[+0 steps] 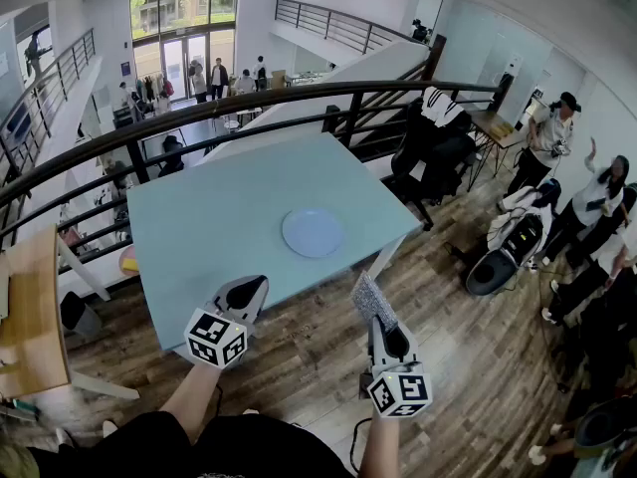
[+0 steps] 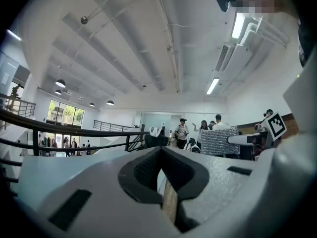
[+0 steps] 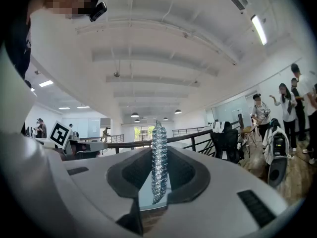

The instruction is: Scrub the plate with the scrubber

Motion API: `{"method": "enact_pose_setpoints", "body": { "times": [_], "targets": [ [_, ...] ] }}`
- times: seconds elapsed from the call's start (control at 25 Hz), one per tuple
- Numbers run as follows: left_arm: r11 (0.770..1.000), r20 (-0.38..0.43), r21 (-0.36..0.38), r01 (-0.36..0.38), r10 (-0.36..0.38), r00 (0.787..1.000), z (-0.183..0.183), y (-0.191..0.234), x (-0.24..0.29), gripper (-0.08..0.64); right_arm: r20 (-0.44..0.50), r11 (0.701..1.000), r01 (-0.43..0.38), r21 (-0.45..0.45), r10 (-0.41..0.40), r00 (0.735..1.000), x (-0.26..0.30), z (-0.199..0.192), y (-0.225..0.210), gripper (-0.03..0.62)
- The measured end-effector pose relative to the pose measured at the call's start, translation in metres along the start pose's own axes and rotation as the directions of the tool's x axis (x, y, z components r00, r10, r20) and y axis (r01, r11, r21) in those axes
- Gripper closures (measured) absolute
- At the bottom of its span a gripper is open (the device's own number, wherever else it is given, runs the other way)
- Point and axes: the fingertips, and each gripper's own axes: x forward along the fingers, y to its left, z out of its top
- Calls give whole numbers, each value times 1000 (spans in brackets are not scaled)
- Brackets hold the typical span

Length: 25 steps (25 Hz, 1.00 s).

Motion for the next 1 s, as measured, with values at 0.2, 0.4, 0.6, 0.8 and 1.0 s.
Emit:
{"method": "enact_pose_setpoints", "body": {
  "times": [0.2, 0.4, 0.6, 0.8, 1.0],
  "targets": [
    [1000, -3, 13, 13, -13, 1000, 6, 4, -2, 552, -2, 1000, 7, 4, -7, 1000, 4, 4, 6, 508],
    [999, 10, 39, 17, -17, 1000, 14, 8, -11, 552, -5, 1000, 10, 3, -10, 1000, 4, 4, 15, 508],
    [999, 2, 31, 25, -25, 1000, 12, 14, -15, 552, -2, 999, -1, 43, 1, 1000, 8, 5, 22, 505],
    [999, -6, 22, 37, -37, 999, 8, 24, -22, 552, -6, 999, -1, 45, 2, 1000, 14, 2, 36, 505],
    [999, 6, 13, 52, -52, 999, 8, 36, -35, 552, -1, 998, 16, 53, -16, 1000, 17, -1, 52, 505]
  ]
}}
